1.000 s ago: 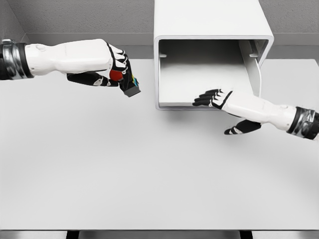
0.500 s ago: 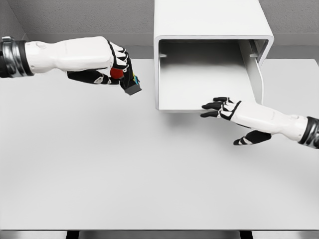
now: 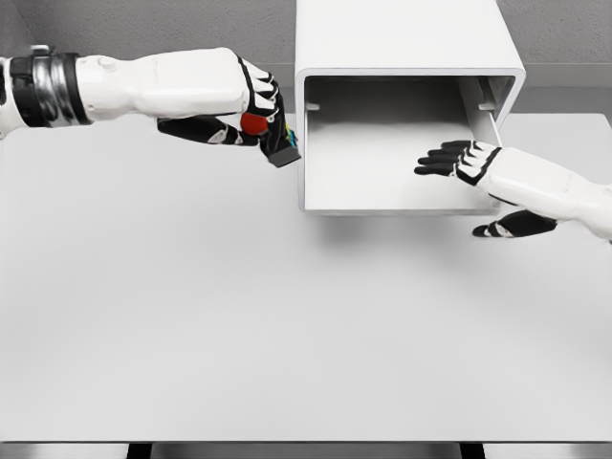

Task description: Slide open multi-storey tabletop storage cabinets and put open load switch and slide close multi-storey tabletop storage cabinets

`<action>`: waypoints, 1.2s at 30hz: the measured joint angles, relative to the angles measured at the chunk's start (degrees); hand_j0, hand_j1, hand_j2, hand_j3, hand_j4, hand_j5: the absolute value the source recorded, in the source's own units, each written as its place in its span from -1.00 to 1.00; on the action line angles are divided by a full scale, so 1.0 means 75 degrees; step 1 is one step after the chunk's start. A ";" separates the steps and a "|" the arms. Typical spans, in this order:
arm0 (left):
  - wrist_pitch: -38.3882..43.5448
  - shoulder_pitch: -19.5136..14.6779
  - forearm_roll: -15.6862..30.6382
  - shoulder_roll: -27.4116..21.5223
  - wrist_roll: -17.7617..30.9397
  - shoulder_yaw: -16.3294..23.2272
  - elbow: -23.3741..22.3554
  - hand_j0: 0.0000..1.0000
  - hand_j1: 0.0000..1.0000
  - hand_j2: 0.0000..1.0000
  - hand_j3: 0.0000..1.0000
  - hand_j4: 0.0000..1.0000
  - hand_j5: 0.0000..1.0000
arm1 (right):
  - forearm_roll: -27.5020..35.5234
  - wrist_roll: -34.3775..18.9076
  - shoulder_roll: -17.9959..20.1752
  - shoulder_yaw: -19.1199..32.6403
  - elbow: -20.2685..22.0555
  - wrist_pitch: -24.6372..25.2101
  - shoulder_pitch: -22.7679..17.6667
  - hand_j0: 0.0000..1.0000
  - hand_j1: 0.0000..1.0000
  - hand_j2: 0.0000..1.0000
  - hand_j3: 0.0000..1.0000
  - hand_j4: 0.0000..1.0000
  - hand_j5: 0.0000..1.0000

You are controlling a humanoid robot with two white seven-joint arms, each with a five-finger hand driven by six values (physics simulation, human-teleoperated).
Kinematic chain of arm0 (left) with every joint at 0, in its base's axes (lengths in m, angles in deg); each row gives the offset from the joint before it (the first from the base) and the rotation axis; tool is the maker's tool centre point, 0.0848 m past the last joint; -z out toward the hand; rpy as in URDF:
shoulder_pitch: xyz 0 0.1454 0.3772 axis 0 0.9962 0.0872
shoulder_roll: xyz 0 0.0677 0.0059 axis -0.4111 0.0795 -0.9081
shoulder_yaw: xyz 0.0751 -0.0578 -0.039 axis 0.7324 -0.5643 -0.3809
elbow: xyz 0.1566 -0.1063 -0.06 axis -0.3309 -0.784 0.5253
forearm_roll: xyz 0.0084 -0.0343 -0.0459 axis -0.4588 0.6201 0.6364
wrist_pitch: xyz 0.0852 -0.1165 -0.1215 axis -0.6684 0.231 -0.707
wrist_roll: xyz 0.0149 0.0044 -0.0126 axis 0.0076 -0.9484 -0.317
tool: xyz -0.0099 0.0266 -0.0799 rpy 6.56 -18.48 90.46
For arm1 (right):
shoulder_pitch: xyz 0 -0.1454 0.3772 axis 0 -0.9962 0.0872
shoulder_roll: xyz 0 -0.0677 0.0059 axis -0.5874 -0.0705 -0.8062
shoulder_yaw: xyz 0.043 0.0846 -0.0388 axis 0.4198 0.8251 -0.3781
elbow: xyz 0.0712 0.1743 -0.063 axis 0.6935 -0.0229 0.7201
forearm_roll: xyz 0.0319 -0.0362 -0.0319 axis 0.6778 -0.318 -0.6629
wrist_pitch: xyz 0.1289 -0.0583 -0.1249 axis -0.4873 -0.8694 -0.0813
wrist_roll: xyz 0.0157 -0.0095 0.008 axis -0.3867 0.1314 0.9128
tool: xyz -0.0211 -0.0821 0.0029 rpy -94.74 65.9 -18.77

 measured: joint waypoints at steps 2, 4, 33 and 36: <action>0.0000 -0.0070 -0.0014 0.0165 0.0004 0.0014 -0.0042 -0.20 -0.20 -0.20 -0.20 -0.20 -0.20 | 0.0056 0.0012 0.0035 0.0106 0.0009 0.0001 -0.0023 1.00 1.00 1.00 1.00 1.00 1.00; 0.0001 -0.0164 -0.0034 0.0339 0.0007 0.0043 -0.0096 -0.20 -0.20 -0.20 -0.20 -0.20 -0.20 | 0.0084 0.0018 0.0051 0.0160 0.0021 0.0001 -0.0047 1.00 1.00 1.00 1.00 1.00 1.00; 0.0001 -0.0492 -0.1244 0.2559 0.0001 0.0681 -0.1984 -0.18 -0.18 -0.18 -0.18 -0.18 -0.18 | 0.0111 0.0024 -0.0054 0.0228 0.0024 0.0000 -0.0188 1.00 1.00 1.00 1.00 1.00 1.00; 0.0000 -0.0504 -0.1204 0.2671 -0.0024 0.0750 -0.2108 -0.16 -0.16 -0.16 -0.16 -0.16 -0.16 | 0.0111 0.0024 -0.0068 0.0228 0.0024 0.0000 -0.0188 1.00 1.00 1.00 1.00 1.00 1.00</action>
